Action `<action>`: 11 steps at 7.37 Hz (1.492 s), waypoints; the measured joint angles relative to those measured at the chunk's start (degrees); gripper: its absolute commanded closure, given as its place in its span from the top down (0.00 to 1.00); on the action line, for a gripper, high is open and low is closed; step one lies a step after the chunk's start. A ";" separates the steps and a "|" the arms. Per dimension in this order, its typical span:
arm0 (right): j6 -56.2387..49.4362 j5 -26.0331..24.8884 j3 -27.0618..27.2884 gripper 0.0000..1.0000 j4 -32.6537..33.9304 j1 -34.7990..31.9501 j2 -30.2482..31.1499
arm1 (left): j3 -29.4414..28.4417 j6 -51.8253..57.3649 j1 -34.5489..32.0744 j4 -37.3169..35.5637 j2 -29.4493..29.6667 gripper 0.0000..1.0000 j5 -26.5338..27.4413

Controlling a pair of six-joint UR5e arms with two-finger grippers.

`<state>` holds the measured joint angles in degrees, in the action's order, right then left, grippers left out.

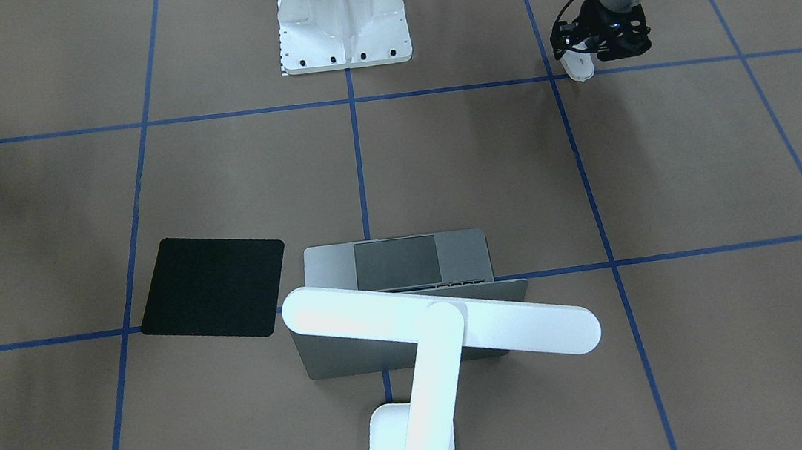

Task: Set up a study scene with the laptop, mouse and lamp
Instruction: 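Carry the white mouse with the left gripper over the black mouse pad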

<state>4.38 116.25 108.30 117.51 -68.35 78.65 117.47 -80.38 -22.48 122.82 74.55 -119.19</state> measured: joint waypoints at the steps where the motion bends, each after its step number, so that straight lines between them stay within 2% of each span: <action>1: 0.30 0.78 -0.18 1.00 0.00 0.03 -0.19 | 0.52 0.02 -1.32 -2.02 2.76 0.00 -0.23; 2: 0.47 1.29 -0.29 1.00 0.00 0.04 -0.19 | 0.66 0.04 -3.41 -4.75 7.61 0.00 0.10; 3: 0.56 1.85 -0.30 1.00 0.00 0.01 0.02 | 0.31 0.04 -5.33 -8.81 14.83 0.00 1.32; 5: 0.72 3.70 -0.42 1.00 0.05 -0.06 0.38 | -3.83 0.17 -6.77 -19.29 33.60 0.00 5.48; 6: 0.92 5.30 -0.58 1.00 0.07 -0.07 0.44 | -7.06 0.46 -6.90 -22.29 41.12 0.00 7.48; 7: 1.13 7.33 -0.53 1.00 0.26 -0.20 0.52 | -10.41 1.08 -6.96 -23.56 46.61 0.00 9.11; 11: 1.79 12.78 0.72 1.00 1.15 -0.61 0.67 | -23.16 1.62 -6.56 -23.26 61.51 0.00 15.97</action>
<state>6.17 129.03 109.02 118.66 -68.95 79.32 94.31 -78.76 -29.04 99.56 136.06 -103.22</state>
